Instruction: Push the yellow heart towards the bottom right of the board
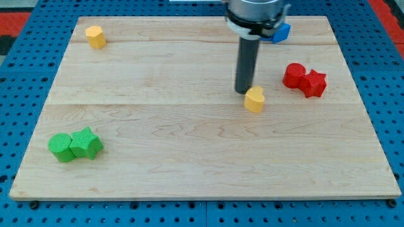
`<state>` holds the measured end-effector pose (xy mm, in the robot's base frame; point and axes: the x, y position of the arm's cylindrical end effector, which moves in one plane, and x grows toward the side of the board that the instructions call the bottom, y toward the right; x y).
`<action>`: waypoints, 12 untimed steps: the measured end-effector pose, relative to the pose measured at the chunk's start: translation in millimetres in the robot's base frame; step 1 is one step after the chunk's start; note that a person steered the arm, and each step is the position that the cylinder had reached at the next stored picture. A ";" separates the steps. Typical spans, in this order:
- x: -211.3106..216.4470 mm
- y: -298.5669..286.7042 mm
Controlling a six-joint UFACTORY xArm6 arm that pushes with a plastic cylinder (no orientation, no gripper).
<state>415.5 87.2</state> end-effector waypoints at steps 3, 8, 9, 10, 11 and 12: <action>81.9 53.2; 154.9 -0.3; 170.9 19.1; 175.3 38.0; 181.5 42.7; 184.8 46.1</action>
